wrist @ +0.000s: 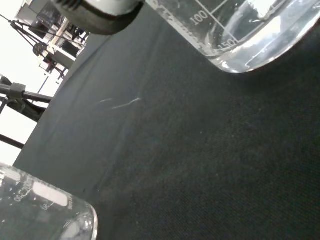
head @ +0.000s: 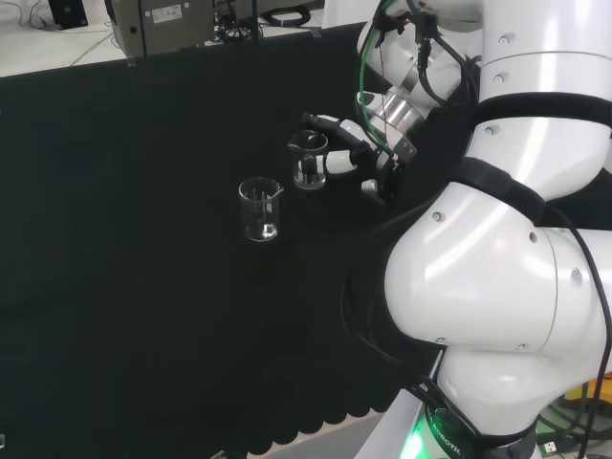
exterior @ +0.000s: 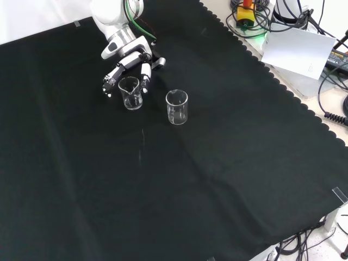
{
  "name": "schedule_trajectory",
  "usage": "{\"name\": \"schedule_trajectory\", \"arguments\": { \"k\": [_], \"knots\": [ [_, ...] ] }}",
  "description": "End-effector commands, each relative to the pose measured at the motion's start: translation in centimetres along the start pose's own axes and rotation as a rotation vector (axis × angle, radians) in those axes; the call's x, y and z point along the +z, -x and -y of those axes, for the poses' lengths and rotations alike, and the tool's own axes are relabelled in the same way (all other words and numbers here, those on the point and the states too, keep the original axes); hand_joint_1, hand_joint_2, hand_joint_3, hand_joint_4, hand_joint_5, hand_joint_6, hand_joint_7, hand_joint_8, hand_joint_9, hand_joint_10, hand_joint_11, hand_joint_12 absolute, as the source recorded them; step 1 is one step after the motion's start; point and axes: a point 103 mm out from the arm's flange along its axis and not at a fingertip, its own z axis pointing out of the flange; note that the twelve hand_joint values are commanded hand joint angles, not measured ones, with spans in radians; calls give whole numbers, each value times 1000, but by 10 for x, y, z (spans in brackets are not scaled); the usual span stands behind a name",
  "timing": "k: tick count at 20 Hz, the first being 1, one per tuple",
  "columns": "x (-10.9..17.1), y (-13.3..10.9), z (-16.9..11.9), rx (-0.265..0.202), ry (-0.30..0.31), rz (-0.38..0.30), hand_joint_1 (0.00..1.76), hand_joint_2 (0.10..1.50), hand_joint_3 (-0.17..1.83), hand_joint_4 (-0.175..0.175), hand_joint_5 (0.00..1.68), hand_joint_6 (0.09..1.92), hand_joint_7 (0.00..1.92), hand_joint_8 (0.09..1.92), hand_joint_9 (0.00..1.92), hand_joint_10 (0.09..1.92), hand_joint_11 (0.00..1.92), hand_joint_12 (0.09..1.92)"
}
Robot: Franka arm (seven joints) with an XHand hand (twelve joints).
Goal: Pick up the beaker on the right.
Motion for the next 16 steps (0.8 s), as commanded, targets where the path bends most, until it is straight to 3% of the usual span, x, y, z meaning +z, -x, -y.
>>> {"name": "schedule_trajectory", "arguments": {
  "k": [1, 8, 13, 14, 16],
  "knots": [
    [-1, 3, 0, -1, -14, -16, 818, 844, -175, 4, 311, 87, 198, 632, 396, 603, 66, 1403],
    [9, 2, -4, -9, -73, 1, 814, 843, -175, 4, 336, 87, 178, 622, 390, 595, 67, 1398],
    [11, 1, -6, 5, -55, 7, 814, 845, -175, 3, 444, 87, 207, 630, 403, 595, 68, 1395],
    [11, 1, -6, 13, -37, 7, 825, 852, -175, 3, 490, 119, 248, 629, 432, 585, 83, 1389],
    [9, 1, -6, 33, 1, 15, 868, 882, -175, 0, 552, 448, 392, 628, 554, 537, 178, 1343]
  ]
}}
